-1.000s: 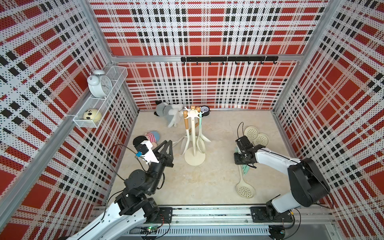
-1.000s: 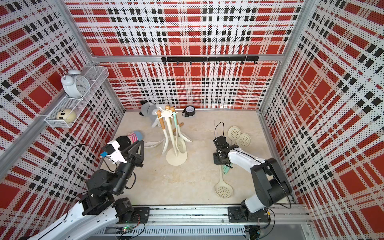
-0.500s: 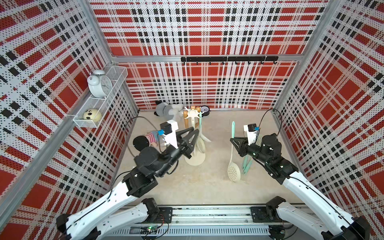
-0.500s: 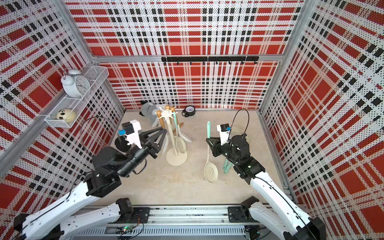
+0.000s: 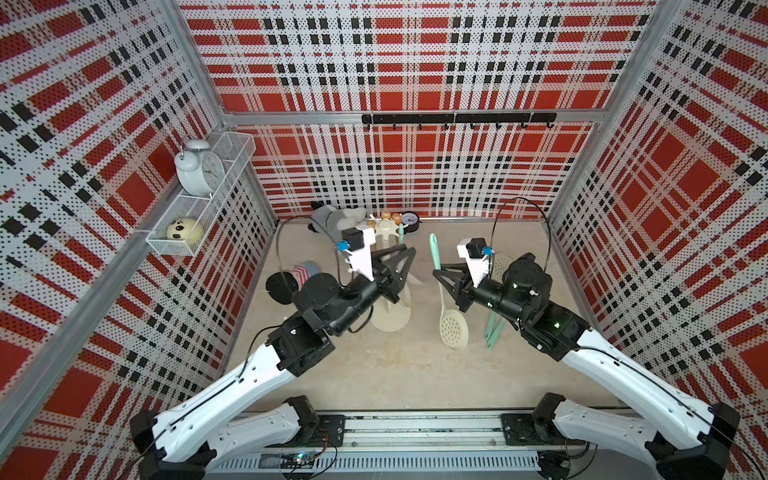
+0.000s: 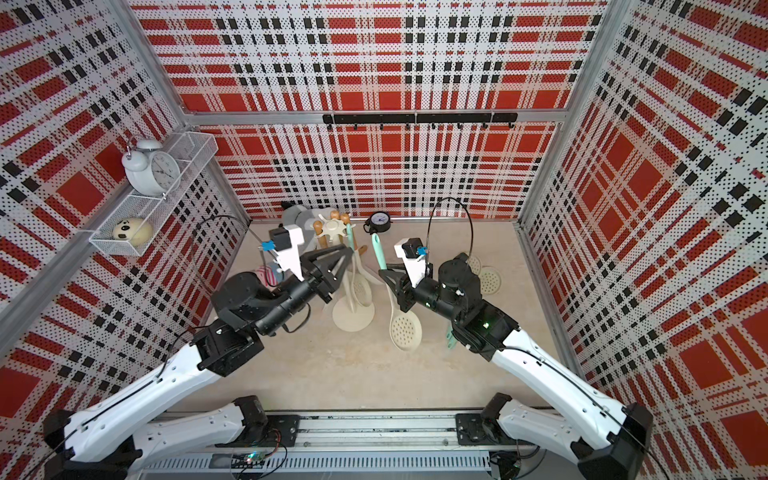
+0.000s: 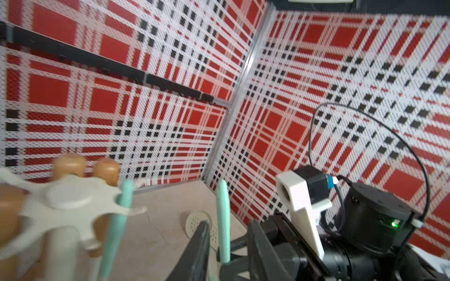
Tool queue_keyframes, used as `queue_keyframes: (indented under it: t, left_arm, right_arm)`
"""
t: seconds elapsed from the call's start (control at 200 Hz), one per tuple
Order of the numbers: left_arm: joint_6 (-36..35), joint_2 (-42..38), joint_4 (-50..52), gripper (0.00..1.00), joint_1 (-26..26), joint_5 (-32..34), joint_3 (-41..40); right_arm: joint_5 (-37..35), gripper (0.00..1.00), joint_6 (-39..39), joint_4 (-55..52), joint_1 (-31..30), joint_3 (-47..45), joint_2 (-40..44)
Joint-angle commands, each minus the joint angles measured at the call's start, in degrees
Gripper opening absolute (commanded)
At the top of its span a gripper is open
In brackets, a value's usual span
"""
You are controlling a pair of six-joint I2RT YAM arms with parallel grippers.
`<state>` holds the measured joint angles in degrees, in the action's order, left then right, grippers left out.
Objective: Hang the skimmer on the kitchen utensil rack
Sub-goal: Hang the skimmer on the rack.
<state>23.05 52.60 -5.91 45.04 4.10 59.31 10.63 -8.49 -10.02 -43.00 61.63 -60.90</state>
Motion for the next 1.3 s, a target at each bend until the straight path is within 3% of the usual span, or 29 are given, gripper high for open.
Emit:
queue_keyframes:
  t: [0.0,0.16,0.336,0.732,1.293]
  left_arm:
    - [6.6,-5.0,-0.7,0.30,-9.6,-8.8,0.3]
    - [8.5,-5.2,5.7,0.28,-23.5,-18.2,2.9]
    - [8.3,-3.3,9.2,0.27,-30.3,-23.0,3.7]
    - [7.1,-0.7,7.4,0.27,-30.4,-25.6,1.7]
    - [5.5,0.0,7.2,0.26,-27.7,-23.9,0.8]
  right_arm:
    - [3.2,0.00,6.6,-14.3,0.1,8.7,-3.6]
    - [6.1,0.00,9.9,-28.1,0.3,19.9,-10.0]
    - [7.4,0.00,10.6,-32.7,0.9,26.3,-13.1]
    - [5.6,0.00,7.7,-35.5,1.3,34.1,-18.9]
    - [7.4,0.00,6.8,-35.1,1.8,34.2,-22.1]
